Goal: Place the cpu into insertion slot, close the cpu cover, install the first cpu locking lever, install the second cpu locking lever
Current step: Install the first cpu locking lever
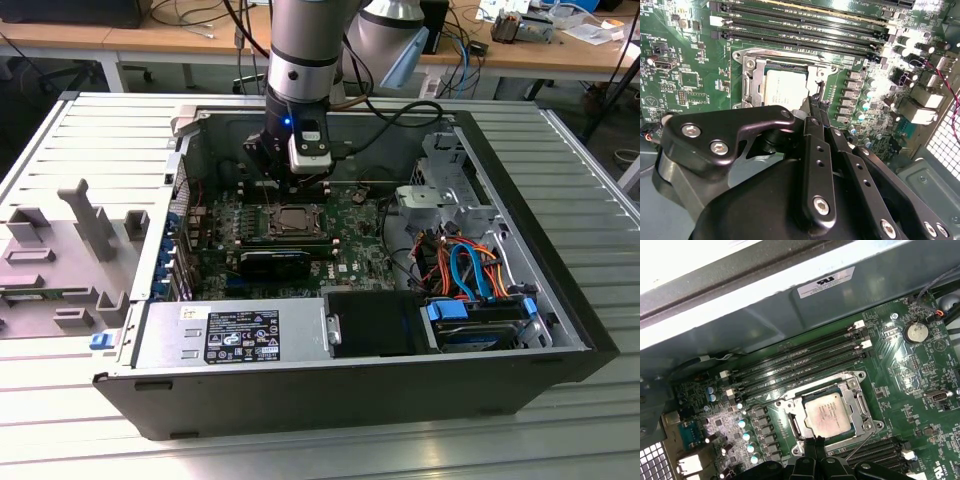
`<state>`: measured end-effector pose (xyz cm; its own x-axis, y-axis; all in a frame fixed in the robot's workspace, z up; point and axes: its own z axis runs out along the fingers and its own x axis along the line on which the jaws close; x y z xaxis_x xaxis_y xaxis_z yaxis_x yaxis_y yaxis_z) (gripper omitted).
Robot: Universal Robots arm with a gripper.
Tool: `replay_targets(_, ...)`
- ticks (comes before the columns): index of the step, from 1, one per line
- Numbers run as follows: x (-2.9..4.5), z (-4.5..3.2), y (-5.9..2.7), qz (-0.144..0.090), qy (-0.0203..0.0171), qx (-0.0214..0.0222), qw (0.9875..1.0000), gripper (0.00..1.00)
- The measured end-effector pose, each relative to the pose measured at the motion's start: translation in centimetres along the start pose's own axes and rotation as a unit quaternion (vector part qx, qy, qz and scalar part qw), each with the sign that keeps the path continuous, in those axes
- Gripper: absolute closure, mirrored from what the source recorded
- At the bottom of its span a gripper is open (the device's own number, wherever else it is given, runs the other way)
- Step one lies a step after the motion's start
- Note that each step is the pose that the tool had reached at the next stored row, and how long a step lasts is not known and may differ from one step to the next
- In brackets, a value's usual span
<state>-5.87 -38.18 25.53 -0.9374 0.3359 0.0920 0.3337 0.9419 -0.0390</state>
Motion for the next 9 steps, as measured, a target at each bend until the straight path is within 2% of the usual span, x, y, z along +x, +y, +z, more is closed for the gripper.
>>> replay_targets(9,0.0,0.0,0.0,-0.006,-0.0002,0.0005,1.0,0.89)
